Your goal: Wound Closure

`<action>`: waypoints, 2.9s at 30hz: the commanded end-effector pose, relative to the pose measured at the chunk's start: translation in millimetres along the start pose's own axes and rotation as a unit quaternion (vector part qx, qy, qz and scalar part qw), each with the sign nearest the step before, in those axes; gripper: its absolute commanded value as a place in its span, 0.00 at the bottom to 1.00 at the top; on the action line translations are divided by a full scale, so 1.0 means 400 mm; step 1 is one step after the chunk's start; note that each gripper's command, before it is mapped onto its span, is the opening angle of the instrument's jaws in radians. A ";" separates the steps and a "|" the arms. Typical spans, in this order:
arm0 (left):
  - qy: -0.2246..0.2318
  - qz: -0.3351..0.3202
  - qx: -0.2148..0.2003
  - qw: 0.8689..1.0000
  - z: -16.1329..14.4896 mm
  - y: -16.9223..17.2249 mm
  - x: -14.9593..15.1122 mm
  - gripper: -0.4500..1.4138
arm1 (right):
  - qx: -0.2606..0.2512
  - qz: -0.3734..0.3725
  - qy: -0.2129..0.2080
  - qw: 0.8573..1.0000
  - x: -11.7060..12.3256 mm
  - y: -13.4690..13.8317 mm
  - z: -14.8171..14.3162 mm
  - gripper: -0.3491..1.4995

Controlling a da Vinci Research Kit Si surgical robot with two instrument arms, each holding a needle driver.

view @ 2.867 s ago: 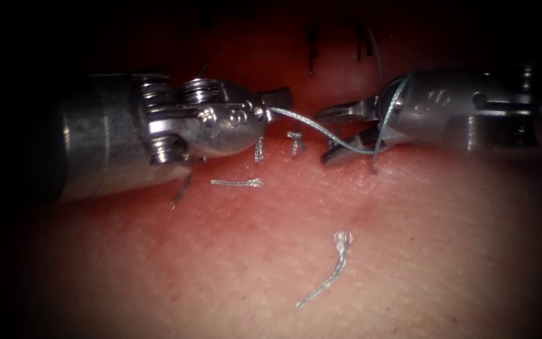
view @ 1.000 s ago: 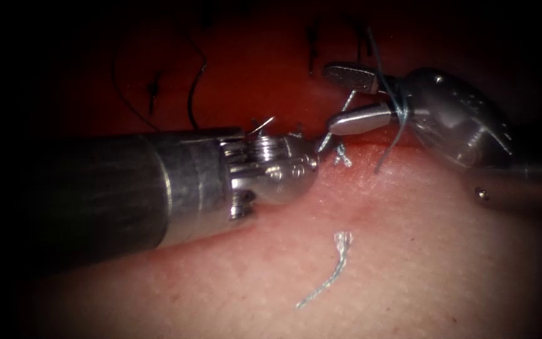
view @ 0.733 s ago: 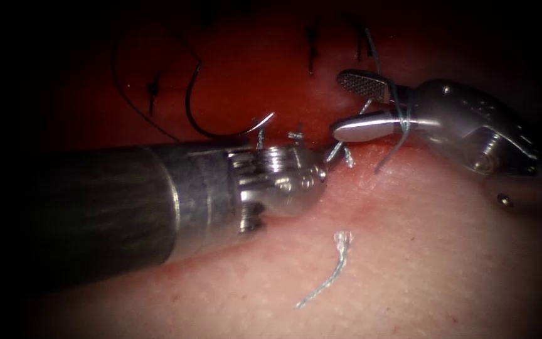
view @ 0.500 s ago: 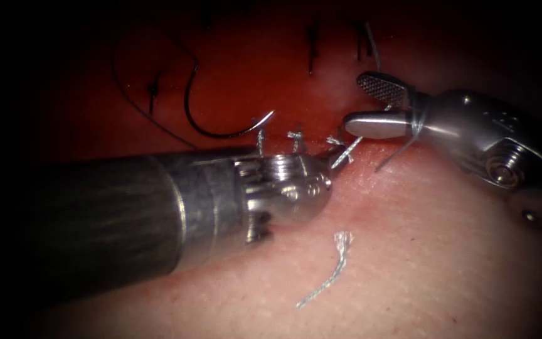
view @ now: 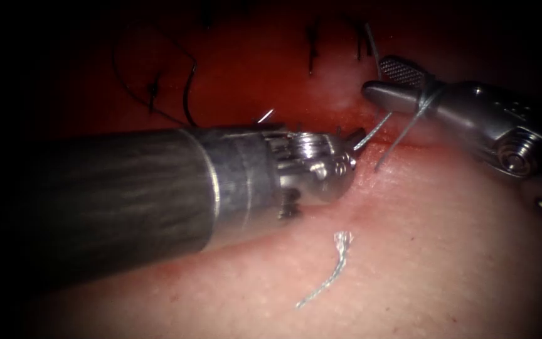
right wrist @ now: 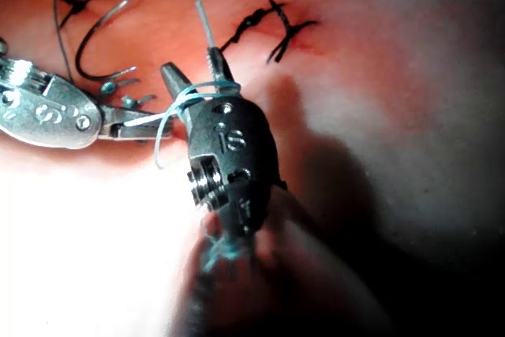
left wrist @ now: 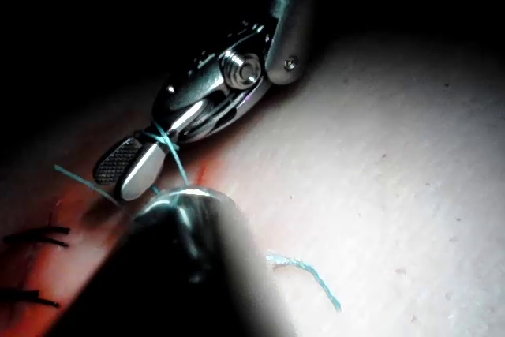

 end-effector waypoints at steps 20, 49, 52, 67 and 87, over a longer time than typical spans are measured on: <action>0.000 -0.005 0.001 1.000 0.0074 -0.0048 -0.0006 0.00 | -0.006 -0.016 -0.012 1.000 -0.0023 0.0006 0.0095 0.62; 0.002 -0.008 0.000 1.000 0.0111 -0.0087 -0.0042 0.00 | -0.041 0.061 -0.008 0.997 -0.0054 -0.0057 0.0060 0.00; -0.001 -0.010 -0.009 1.000 0.0135 -0.0132 -0.0058 0.00 | -0.067 0.062 -0.017 0.996 -0.0058 -0.0083 0.0029 0.00; -0.016 -0.007 -0.023 1.000 0.0347 -0.0394 -0.0032 0.00 | -0.109 -0.007 -0.074 0.991 -0.0092 -0.0210 -0.0083 0.00; -0.003 -0.007 -0.020 1.000 0.0486 -0.0495 -0.0057 0.00 | -0.140 -0.073 -0.131 0.979 -0.0088 -0.0273 -0.0134 0.00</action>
